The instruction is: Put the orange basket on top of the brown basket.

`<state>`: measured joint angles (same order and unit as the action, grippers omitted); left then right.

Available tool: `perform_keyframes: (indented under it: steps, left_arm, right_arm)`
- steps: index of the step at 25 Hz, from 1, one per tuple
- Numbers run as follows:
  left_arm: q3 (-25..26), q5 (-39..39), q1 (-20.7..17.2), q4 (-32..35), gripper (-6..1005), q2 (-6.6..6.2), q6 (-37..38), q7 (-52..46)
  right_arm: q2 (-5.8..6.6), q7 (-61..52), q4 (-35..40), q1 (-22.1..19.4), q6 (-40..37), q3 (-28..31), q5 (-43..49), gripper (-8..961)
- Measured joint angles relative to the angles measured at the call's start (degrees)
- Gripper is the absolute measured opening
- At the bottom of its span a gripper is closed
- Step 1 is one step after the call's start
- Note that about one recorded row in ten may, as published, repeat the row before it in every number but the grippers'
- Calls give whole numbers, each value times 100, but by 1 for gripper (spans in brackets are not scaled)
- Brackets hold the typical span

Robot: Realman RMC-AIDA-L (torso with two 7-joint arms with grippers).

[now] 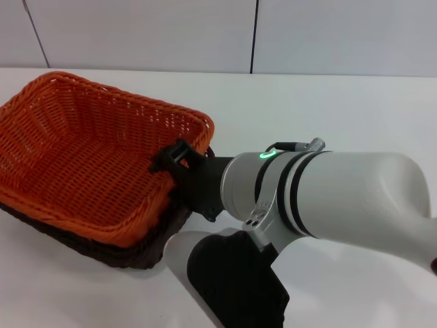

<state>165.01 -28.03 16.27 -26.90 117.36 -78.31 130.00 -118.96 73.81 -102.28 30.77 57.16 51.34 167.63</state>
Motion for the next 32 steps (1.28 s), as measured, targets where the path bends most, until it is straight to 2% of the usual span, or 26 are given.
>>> perform_keyframes:
  steps: [10, 26, 31, 32]
  left_arm:
    - [-33, -2, -3, -1, 660, -3, -10, -26]
    - [-29, -37, -13, 118, 660, -5, 138, -63]
    - [-31, -53, -16, 156, 660, 1, 170, -63]
    - [-31, -53, -16, 156, 660, 1, 170, -63]
  right_arm:
    - [1, 70, -22, -49, 12, 17, -13, 443]
    - [4, 86, -1400, -799, 829, 220, -12, 444]
    - [5, 81, -1410, -832, 788, 352, -10, 444]
    - [-2, 94, -1391, -852, 559, 564, -11, 444]
